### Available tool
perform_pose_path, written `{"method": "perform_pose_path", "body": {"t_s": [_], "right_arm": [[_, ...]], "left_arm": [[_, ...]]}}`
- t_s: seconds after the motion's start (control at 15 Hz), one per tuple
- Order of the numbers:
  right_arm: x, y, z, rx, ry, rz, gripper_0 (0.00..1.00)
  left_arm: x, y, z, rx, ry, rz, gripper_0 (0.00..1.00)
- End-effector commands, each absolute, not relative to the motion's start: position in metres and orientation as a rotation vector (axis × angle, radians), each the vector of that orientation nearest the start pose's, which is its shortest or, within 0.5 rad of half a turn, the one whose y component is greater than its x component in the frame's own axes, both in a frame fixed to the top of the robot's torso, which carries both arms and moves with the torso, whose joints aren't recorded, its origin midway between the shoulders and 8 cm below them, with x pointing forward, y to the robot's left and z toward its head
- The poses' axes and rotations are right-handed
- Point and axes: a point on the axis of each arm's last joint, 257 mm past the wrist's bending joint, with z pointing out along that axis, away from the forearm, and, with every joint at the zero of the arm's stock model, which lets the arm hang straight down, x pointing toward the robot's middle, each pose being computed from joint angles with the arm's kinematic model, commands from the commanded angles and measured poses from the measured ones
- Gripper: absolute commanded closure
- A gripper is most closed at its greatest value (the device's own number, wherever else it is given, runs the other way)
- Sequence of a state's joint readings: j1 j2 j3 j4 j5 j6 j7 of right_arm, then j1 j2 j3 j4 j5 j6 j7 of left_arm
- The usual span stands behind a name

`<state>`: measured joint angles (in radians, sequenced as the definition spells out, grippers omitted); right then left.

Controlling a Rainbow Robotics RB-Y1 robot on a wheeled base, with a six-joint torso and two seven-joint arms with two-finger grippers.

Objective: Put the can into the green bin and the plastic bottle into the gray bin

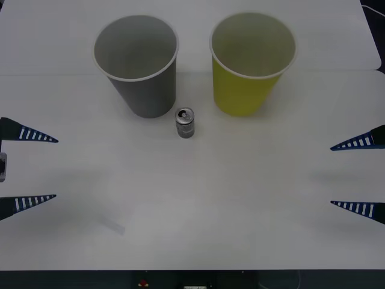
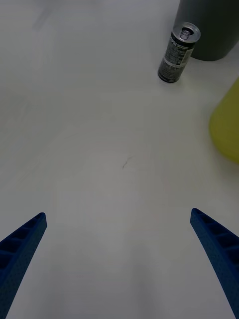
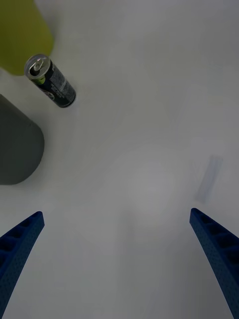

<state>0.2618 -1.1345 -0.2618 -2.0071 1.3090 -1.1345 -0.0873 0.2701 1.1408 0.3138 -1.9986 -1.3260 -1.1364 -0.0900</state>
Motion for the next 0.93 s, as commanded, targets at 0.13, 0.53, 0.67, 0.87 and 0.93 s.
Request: {"method": "perform_pose_path", "body": {"t_s": [0.13,0.53,0.67,0.87,0.93], "right_arm": [[0.341,-0.286,-0.167,-1.634,1.596,0.209,0.0],[0.341,-0.286,-0.167,-1.634,1.596,0.209,0.0],[0.341,-0.286,-0.167,-1.634,1.596,0.209,0.0],[0.341,-0.286,-0.167,-1.634,1.596,0.209,0.0],[0.341,-0.286,-0.167,-1.634,1.596,0.209,0.0]], "left_arm": [[0.343,0.302,-0.169,1.648,1.527,-0.197,0.0],[0.341,0.264,-0.192,1.421,1.585,-0.387,0.0],[0.344,0.251,-0.201,1.326,1.611,-0.431,0.0],[0.349,0.236,-0.214,1.156,1.664,-0.49,0.0],[0.351,0.231,-0.217,1.104,1.677,-0.505,0.0]]}}
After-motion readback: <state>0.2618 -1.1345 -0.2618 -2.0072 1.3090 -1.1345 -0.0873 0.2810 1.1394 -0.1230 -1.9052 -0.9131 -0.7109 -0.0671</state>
